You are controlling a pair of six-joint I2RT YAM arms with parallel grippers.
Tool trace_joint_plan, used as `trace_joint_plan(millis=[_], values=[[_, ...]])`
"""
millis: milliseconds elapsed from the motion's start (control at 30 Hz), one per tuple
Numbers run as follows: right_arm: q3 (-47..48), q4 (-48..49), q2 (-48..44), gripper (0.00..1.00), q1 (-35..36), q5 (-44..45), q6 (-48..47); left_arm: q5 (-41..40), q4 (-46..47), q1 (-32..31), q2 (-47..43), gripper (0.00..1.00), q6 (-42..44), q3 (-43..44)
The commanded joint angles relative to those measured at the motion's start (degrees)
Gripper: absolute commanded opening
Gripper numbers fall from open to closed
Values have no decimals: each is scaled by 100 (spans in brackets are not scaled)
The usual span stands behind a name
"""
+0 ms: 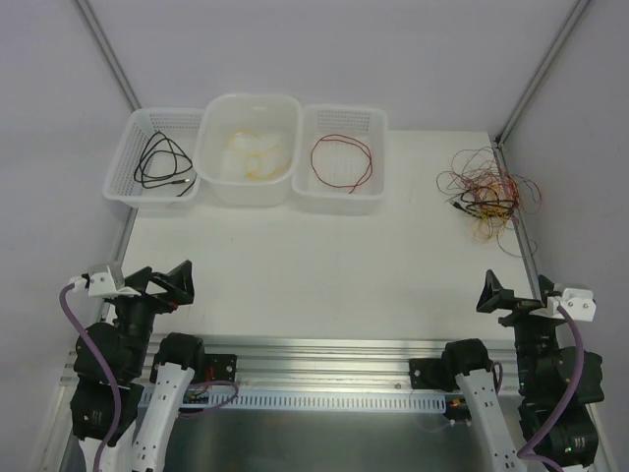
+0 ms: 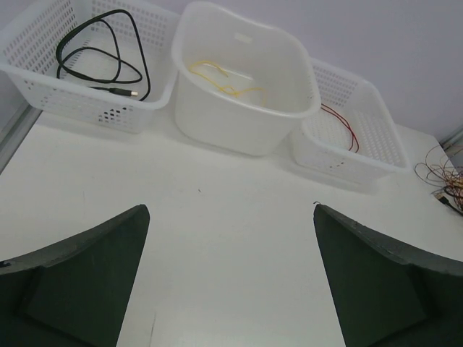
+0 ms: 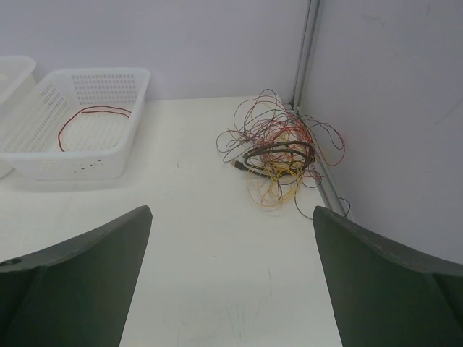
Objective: Untangle the cables
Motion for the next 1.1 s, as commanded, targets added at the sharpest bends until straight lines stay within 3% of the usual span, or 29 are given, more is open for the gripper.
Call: trace_joint_plan(millis=[0,233,333,533,700,833,1067], values=[[70,4,-665,100,-24,17,161,-90,121,7,-970,99,-157,59],[35,-93,-32,100,-24,-836,529,-265,147,7,-882,99,-622,-204],[105,-146,740,100,-33,-845,854,-300,165,-2,-654,99,-763,-363],[290,187,2287,100,-24,-38,1784,77,173,-2,294,99,-861,-574],[597,398,3815,99,-77,1535,2726,586,357,-2,910,99,-712,-837],[905,592,5412,100,-892,1353,3429,842,630,7,990,99,-650,-1127],[1493,1233,7173,100,-2123,343,4396,1087,675,-2,990,99,-527,-1198]])
